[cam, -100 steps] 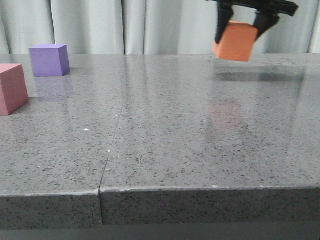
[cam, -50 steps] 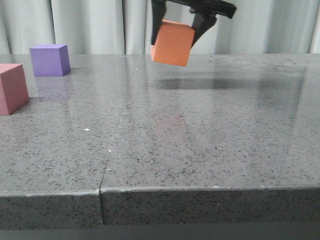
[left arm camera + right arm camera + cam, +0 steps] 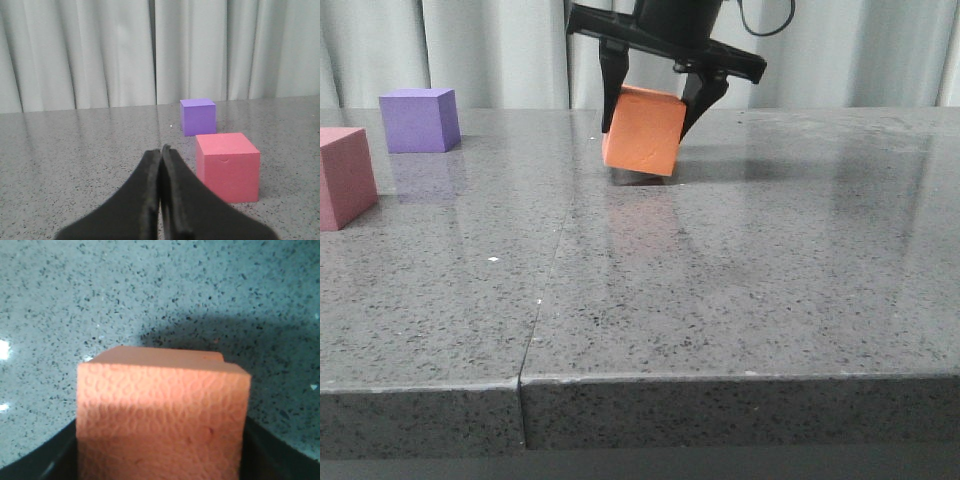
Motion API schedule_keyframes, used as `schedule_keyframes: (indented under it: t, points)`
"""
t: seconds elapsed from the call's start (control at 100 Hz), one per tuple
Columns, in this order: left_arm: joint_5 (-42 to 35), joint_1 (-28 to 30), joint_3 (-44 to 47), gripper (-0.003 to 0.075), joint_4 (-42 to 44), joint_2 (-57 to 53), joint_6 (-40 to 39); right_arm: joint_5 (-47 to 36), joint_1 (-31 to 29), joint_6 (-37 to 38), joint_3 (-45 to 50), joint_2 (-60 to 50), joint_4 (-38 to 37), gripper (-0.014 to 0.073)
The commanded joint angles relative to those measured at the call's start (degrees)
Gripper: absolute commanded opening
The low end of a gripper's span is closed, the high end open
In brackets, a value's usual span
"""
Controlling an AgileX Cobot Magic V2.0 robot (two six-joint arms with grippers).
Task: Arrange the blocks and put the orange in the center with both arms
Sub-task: 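Lift the orange cube and carry it toward the table's middle, then lower the orange cube onto the table and open the right gripper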
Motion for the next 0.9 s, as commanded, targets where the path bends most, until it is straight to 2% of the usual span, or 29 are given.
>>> schedule_keyframes:
  t: [0.0,0.07,0.12,0.24,0.34,0.89]
  points:
    - [-4.53,-0.46,2.29,-0.002,-0.29,-1.6,-0.47,0.96,-0.16,0.0,-1.83,-3.35,0.86,0.0289]
    - [-4.53,-0.46,2.29,-0.002,-0.29,-1.6,-0.47,0.86,-0.16,0.0,-1.83,-3.35,0.9,0.0301]
    - [-4.53,-0.46,2.29,-0.002,-0.29,-1.6,-0.47,0.86,-0.16,0.0,-1.83,-3.35,0.92,0.034]
    - [-4.53,-0.46,2.29,-0.002,-0.29,-1.6,-0.47,0.86,-0.16,0.0,-1.83,-3.35,2.02,0.0552]
    - [-4.53,-0.46,2.29,-0.002,-0.29,-1.6,-0.47,0.8,-0.16,0.0,-1.83,-3.35,2.15,0.0652]
    - [-4.53,-0.46,2.29,-0.002,-0.29,-1.6,-0.47,5.14,-0.16,-0.07,-9.47,-5.06,-0.84,0.0654]
